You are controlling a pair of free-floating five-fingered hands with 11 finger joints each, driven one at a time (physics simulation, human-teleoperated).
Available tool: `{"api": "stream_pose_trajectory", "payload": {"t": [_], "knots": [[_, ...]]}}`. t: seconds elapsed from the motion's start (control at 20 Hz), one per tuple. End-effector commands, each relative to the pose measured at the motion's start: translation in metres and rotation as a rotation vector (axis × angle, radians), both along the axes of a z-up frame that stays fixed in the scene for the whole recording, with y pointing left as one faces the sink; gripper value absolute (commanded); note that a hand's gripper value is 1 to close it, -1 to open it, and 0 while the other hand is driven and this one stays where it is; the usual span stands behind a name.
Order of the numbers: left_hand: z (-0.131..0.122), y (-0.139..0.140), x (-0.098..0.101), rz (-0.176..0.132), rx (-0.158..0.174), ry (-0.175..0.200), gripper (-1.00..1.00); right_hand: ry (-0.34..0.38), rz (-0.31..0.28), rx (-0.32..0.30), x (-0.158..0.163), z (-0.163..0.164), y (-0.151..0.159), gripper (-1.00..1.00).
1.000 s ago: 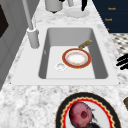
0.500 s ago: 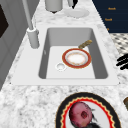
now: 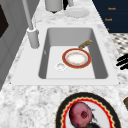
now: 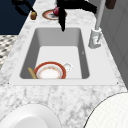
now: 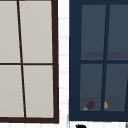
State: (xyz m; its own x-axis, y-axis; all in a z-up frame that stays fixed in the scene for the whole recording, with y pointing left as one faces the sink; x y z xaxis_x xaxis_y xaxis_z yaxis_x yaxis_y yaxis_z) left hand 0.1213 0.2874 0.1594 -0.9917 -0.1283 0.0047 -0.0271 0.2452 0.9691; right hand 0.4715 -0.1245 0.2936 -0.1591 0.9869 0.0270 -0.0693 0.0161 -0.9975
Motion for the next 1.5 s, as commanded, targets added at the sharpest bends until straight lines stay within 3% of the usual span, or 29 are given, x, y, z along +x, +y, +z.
{"api": "stream_pose_trajectory", "payload": {"t": [0.0,0.1,0.4,0.75,1.1,1.45], "knots": [[0.0,0.0,0.0,0.0,0.0,0.0,0.0,0.122,0.003,-0.015,0.014,-0.005,0.012,-1.0],[0.0,0.0,0.0,0.0,0.0,0.0,0.0,0.117,0.023,-0.016,0.018,-0.011,0.014,-1.0],[0.0,0.0,0.0,0.0,0.0,0.0,0.0,0.221,0.009,0.048,0.05,-0.035,0.016,-1.0],[0.0,0.0,0.0,0.0,0.0,0.0,0.0,0.318,0.031,0.039,0.098,-0.07,0.018,-1.0],[0.0,0.0,0.0,0.0,0.0,0.0,0.0,0.375,0.057,0.045,0.141,-0.102,0.018,-1.0],[0.0,0.0,0.0,0.0,0.0,0.0,0.0,0.396,0.074,0.027,0.182,-0.111,0.019,-1.0]]}}
